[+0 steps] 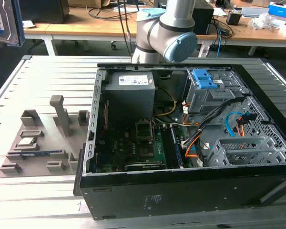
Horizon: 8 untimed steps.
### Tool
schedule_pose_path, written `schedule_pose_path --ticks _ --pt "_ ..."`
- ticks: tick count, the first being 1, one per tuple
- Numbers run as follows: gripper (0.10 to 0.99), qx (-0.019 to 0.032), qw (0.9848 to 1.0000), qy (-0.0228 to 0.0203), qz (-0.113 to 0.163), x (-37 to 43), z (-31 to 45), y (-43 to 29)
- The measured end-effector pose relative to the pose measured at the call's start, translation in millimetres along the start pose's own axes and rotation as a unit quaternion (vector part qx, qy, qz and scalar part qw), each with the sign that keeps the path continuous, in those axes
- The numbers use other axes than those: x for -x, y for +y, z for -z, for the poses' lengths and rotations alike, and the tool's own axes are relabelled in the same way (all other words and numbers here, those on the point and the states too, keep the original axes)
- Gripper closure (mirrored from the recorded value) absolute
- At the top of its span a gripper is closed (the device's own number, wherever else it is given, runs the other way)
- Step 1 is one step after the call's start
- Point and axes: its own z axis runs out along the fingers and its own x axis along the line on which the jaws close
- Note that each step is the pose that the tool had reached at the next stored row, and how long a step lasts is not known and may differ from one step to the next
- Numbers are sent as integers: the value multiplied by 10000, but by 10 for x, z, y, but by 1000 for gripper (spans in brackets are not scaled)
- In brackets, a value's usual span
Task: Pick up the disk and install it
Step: 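Pick up the disk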
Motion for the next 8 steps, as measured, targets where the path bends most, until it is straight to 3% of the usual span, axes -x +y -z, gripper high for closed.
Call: schedule_pose_path --ticks 8 --pt "722 0 10000 0 0 1 101 2"
